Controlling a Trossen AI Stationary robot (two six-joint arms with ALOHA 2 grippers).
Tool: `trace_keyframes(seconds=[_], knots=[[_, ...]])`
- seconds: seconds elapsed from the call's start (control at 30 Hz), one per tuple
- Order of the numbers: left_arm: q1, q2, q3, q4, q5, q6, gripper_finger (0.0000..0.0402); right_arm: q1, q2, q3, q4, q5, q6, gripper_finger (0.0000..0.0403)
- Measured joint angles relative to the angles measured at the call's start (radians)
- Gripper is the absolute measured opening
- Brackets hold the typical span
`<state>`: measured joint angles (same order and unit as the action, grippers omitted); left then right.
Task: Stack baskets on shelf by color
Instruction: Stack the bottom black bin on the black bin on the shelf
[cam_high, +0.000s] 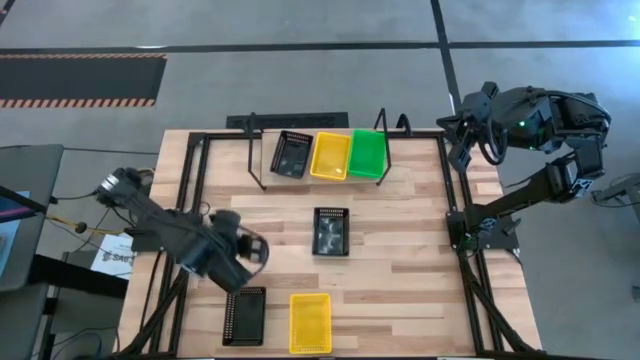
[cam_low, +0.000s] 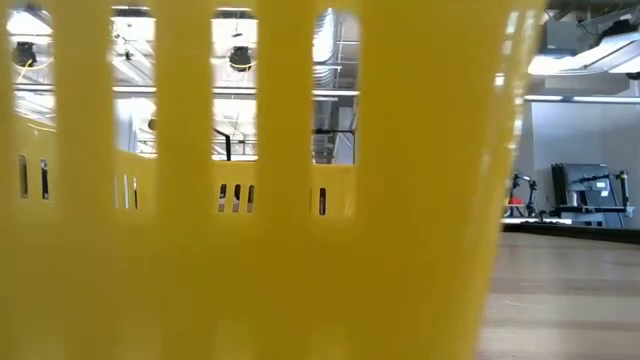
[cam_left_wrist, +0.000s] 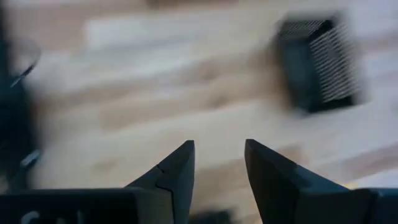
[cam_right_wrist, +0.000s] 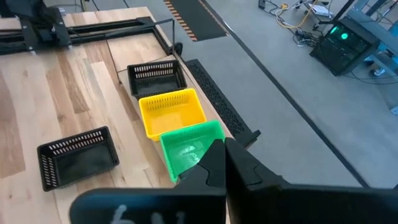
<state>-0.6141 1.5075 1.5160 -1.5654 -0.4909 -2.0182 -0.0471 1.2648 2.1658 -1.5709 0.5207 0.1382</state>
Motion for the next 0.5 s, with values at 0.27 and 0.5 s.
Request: trace_keyframes(seconds=[0.27, 0.5], knots=[[-0.092, 0.051, -0.121, 0.044, 0.405, -0.098, 0.0128, 0.0, 0.024, 0.0, 0.0, 0.0, 0.087, 0.0008], [-0.186, 0.054, -0.153, 0.24, 0.528, -0.265, 0.0128, 0.0, 0.076, 0.0, 0.0, 0.0, 0.15, 0.0008]])
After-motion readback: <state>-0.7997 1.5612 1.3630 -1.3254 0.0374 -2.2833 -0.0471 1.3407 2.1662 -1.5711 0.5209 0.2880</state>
